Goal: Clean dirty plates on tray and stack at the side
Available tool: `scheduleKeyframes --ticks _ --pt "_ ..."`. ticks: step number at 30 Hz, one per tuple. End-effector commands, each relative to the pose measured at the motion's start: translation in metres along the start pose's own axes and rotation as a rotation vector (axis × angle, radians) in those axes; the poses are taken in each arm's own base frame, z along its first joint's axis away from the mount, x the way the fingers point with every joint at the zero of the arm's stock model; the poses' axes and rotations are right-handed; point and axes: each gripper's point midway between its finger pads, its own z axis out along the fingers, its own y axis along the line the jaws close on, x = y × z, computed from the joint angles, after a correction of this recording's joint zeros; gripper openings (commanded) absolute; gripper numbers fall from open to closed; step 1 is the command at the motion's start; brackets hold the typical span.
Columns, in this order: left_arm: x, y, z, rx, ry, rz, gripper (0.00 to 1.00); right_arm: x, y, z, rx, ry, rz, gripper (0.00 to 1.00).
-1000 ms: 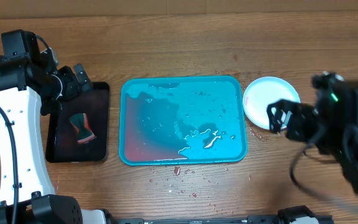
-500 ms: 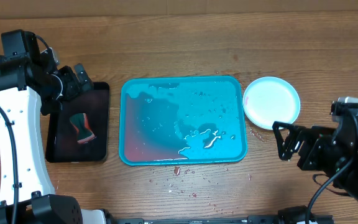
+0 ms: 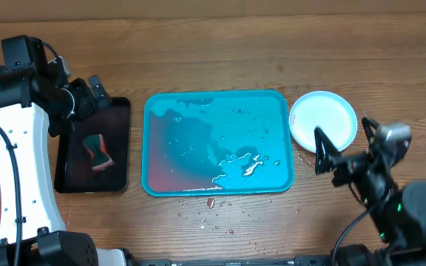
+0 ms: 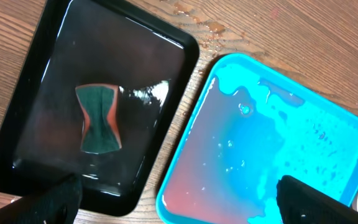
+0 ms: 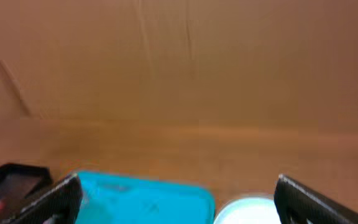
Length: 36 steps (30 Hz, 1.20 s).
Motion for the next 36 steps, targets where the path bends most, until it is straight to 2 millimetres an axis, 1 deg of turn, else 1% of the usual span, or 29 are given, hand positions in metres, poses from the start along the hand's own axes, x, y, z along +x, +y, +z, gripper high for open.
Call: scheduleKeyframes --ticks 1,7,14,17,20,23,24,36 --pt "-0.001 -0.006 -0.005 0.018 -0.013 -0.002 1.0 0.027 -0.007 -0.009 0.01 -0.129 -0.112 1.0" --pt "-0.001 -0.006 -0.005 0.018 -0.012 -0.002 1.0 0.064 -0.017 -0.005 0.024 -0.232 -0.124 1.0" --pt "-0.001 -0.006 -0.005 0.018 -0.012 -0.002 1.0 0.099 -0.024 0.004 0.025 -0.317 -0.132 1.0" --pt "-0.001 -0.006 -0.005 0.018 -0.012 -0.002 1.0 0.115 -0.029 0.01 0.035 -0.292 -0.128 1.0" --pt "-0.001 -0.006 -0.005 0.018 -0.012 -0.002 1.0 0.125 -0.032 0.013 0.047 -0.247 -0.119 1.0" --pt "-0.001 -0.006 -0.005 0.018 -0.012 -0.002 1.0 0.148 -0.037 0.017 0.064 -0.15 -0.107 1.0" --pt "-0.001 -0.006 -0.005 0.018 -0.012 -0.002 1.0 0.151 -0.038 0.018 0.069 -0.137 -0.09 1.0" --pt "-0.001 -0.006 -0.005 0.018 -0.012 -0.002 1.0 0.151 -0.037 0.018 0.063 -0.139 -0.076 1.0"
